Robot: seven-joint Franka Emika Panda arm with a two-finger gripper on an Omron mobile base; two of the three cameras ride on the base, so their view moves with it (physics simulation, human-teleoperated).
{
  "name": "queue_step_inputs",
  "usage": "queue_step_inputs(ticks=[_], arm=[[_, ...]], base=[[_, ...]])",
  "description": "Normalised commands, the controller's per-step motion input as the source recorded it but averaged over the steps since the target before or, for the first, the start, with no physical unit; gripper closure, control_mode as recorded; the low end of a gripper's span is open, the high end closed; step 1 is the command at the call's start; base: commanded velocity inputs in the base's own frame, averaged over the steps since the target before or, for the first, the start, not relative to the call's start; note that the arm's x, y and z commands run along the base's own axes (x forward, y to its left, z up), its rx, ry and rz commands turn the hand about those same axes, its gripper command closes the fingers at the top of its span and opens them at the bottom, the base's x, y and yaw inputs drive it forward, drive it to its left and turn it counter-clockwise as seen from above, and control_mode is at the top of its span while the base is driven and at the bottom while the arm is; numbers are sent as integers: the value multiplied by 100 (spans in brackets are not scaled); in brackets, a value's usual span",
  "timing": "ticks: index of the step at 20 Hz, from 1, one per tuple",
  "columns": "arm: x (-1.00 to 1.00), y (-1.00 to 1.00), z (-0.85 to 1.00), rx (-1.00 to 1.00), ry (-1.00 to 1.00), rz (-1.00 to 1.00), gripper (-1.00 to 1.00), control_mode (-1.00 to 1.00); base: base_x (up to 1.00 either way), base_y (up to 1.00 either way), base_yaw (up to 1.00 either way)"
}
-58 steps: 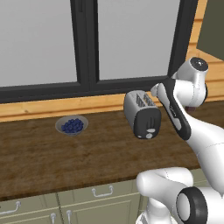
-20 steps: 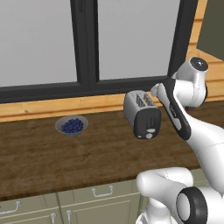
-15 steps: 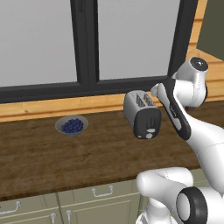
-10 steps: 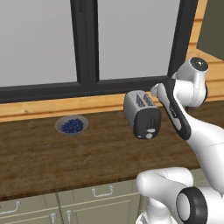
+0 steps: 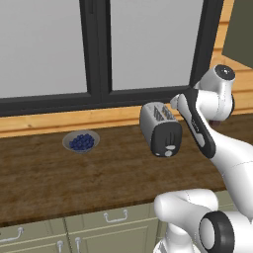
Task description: Start the toaster. Once the lever pops up, take the bread to the plate on the dining counter.
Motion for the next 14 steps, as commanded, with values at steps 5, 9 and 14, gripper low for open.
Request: queue_step_inputs(ticks=[5, 9, 14], arm=[[0, 0, 0, 0, 0, 0, -100, -100], [0, 0, 0, 0, 0, 0, -100, -100], [0, 0, 0, 0, 0, 0, -100, -100]], base=[[0, 0, 0], [0, 0, 0], [0, 0, 0]])
